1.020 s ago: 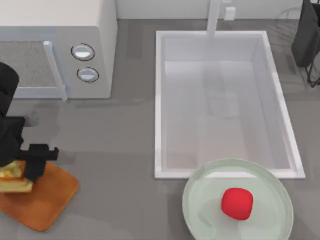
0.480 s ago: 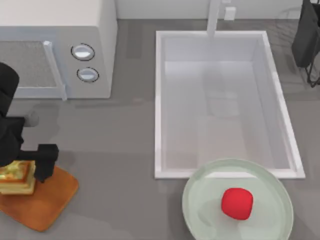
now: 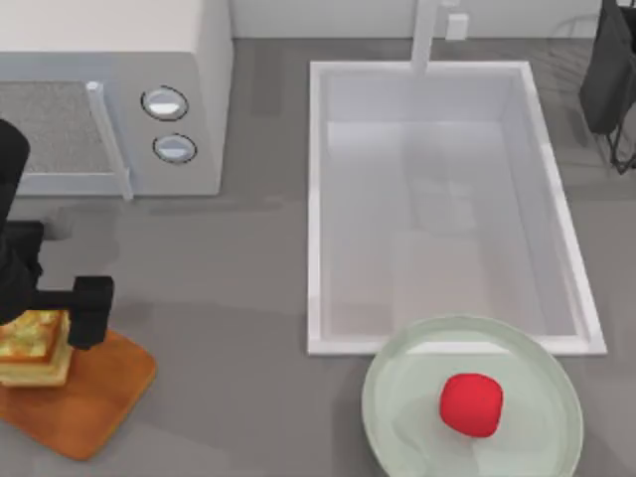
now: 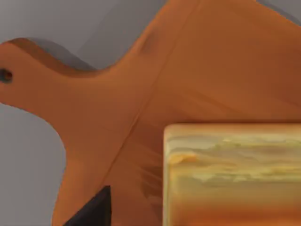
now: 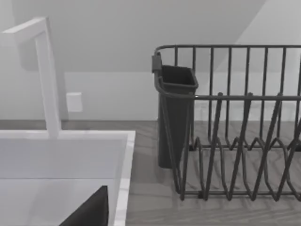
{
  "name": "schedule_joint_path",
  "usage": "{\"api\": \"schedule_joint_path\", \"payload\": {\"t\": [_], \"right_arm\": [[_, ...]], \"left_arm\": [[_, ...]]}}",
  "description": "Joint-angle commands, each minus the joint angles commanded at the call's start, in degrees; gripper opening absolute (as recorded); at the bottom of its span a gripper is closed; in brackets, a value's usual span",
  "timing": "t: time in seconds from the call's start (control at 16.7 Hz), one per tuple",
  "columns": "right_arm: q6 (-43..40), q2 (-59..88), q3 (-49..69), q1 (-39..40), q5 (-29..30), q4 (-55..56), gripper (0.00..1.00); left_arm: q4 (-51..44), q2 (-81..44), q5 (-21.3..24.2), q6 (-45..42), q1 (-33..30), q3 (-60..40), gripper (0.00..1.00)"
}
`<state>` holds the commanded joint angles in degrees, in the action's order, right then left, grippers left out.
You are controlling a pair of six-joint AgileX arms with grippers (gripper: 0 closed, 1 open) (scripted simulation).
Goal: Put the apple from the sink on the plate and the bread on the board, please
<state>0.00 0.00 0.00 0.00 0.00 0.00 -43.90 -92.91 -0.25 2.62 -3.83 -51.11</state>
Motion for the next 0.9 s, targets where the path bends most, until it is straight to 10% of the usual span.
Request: {"api": "schedule_joint_path", "payload": {"t": [0.9], "right_arm": [[0.0, 0.0, 0.0, 0.0, 0.0, 0.0, 1.0]], "left_arm": [[28.88, 66.78, 0.7, -1.32, 2.35, 36.79, 1.0]]}}
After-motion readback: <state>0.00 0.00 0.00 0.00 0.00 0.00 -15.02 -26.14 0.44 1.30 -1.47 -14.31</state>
